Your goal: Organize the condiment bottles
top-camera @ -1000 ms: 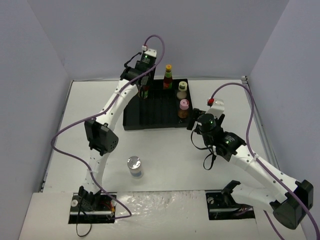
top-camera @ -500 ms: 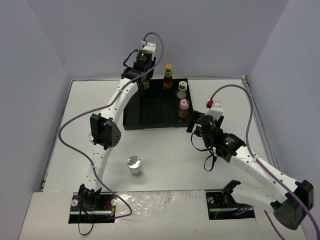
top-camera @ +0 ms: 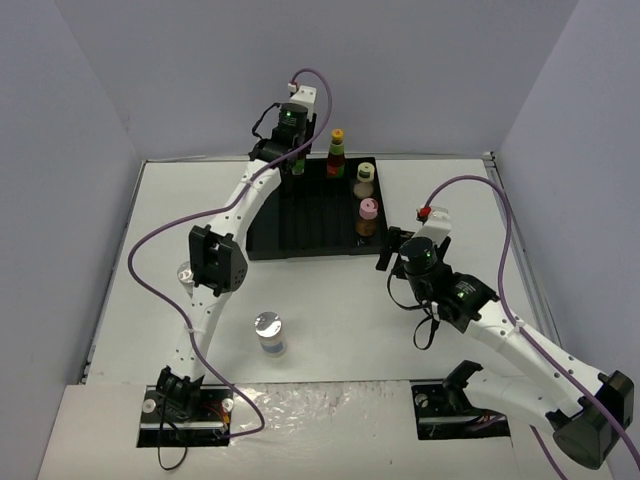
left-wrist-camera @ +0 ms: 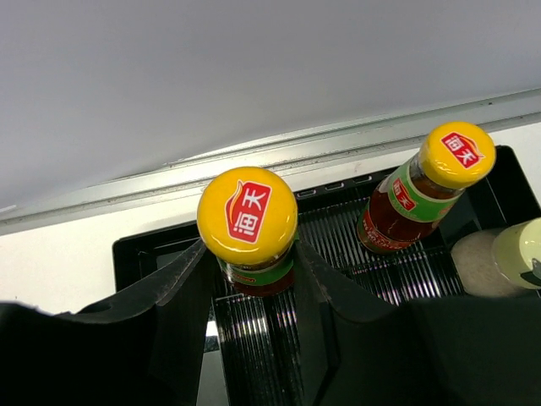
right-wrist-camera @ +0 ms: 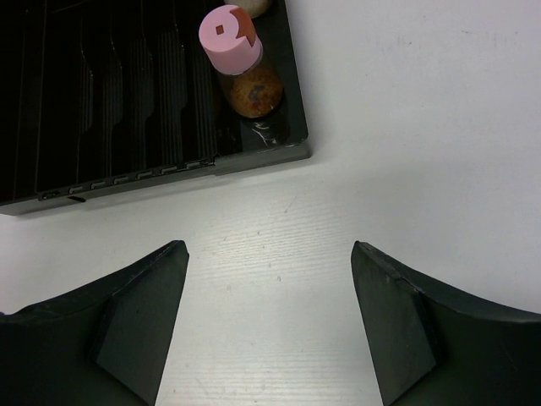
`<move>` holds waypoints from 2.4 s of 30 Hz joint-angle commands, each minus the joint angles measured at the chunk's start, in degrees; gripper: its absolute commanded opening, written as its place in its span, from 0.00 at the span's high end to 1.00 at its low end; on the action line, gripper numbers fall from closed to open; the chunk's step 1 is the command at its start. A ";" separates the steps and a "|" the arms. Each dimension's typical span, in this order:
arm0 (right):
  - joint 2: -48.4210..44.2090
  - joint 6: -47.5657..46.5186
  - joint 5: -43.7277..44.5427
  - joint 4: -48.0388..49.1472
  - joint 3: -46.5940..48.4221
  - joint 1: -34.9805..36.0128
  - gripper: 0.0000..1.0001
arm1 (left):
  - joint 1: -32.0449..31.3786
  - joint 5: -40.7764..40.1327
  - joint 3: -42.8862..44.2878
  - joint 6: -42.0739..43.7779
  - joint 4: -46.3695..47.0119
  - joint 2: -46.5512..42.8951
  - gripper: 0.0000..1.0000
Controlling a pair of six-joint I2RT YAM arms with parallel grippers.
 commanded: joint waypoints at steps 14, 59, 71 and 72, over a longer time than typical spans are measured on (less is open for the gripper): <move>-1.94 1.44 0.89 1.67 -1.71 0.61 0.26 | 3.40 2.38 0.96 -2.10 14.79 -2.14 1.00; -5.18 2.40 5.12 0.29 -5.35 1.68 0.25 | 0.86 2.40 -37.63 -6.29 18.21 -29.14 0.21; -4.73 2.46 4.39 -4.39 -3.66 1.76 0.22 | -12.01 -7.16 -54.34 -12.74 -14.84 -53.33 0.11; -4.81 2.70 3.93 -4.39 -3.58 1.76 0.22 | -14.13 -8.26 -57.26 -13.92 -17.11 -56.16 0.11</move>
